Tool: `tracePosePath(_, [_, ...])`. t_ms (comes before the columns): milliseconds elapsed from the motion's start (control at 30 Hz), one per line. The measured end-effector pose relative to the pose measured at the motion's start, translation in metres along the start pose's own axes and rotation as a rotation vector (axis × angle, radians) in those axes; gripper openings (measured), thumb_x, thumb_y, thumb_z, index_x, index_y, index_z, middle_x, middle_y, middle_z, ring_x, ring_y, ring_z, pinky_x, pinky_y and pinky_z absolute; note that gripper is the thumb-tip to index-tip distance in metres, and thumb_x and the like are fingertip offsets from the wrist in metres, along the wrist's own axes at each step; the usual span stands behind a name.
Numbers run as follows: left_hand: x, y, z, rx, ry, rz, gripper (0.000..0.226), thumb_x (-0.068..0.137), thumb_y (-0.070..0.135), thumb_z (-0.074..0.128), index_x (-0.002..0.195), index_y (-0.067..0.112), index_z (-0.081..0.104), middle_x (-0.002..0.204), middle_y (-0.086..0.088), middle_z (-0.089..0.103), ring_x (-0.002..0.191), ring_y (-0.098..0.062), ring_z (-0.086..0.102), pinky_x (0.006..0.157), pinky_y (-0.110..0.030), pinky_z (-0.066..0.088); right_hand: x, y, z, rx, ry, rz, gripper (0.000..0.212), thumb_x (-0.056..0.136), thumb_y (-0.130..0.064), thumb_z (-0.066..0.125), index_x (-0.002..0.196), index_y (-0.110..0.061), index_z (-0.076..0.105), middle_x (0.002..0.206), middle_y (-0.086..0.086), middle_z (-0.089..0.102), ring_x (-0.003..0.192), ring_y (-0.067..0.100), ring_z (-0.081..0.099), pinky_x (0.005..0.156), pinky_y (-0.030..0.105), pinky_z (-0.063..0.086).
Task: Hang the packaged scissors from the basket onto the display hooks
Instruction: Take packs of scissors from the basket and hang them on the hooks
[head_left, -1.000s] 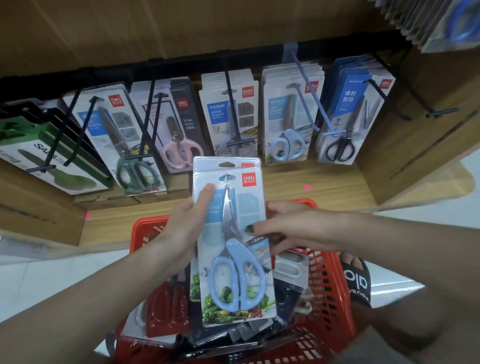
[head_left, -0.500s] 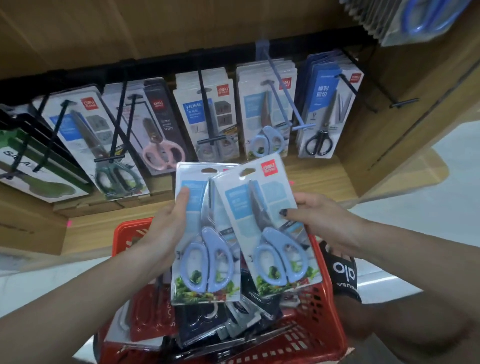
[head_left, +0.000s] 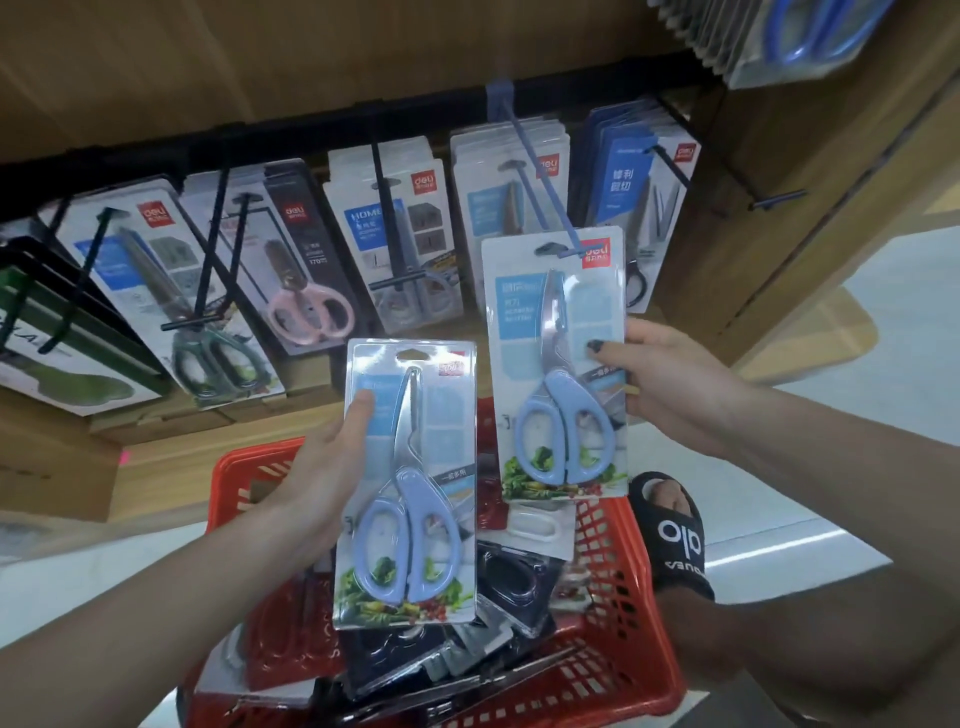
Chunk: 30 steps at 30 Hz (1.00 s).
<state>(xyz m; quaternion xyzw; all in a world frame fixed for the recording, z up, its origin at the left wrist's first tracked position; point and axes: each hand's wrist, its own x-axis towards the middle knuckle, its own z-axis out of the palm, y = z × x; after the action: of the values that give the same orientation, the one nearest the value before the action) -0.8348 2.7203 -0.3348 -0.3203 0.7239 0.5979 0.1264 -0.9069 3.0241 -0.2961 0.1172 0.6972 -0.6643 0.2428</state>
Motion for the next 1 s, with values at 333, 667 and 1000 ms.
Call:
tracePosePath(333, [0.000,-0.001,-0.009,-0.005,-0.022,-0.040,0.059,0.105,0.065,0.044,0.144,0.025,0.061,0.147,0.008,0.062,0.145,-0.020,0.049,0.126,-0.048,0.029,0.044,-0.032,-0.005,-0.150,0.260,-0.119,0.024,0.098,-0.005,0.066,0.121,-0.006,0.074,0.112,0.013,0.077,0.104,0.032,0.074,0.096,0.046,0.060])
tracePosePath(667, [-0.001,0.001,-0.012,-0.006,-0.043,-0.044,0.065,0.105,0.066,0.041,0.156,0.026,0.049,0.156,0.014,0.049,0.154,-0.018,0.035,0.126,-0.049,0.020,0.102,-0.078,-0.016,-0.701,0.386,-0.331,0.025,0.099,-0.012,0.062,0.122,-0.012,0.072,0.104,0.008,0.069,0.076,0.015,0.062,0.053,0.008,0.047])
tracePosePath(1000, [0.005,0.005,-0.022,-0.027,-0.058,-0.079,0.068,0.105,0.068,0.042,0.155,0.023,0.050,0.157,0.006,0.055,0.151,-0.021,0.043,0.129,-0.052,0.024,0.135,-0.065,0.033,-0.513,0.328,-0.155,0.028,0.106,-0.009,0.054,0.079,-0.014,0.050,0.075,0.001,0.047,0.071,0.016,0.047,0.050,0.009,0.040])
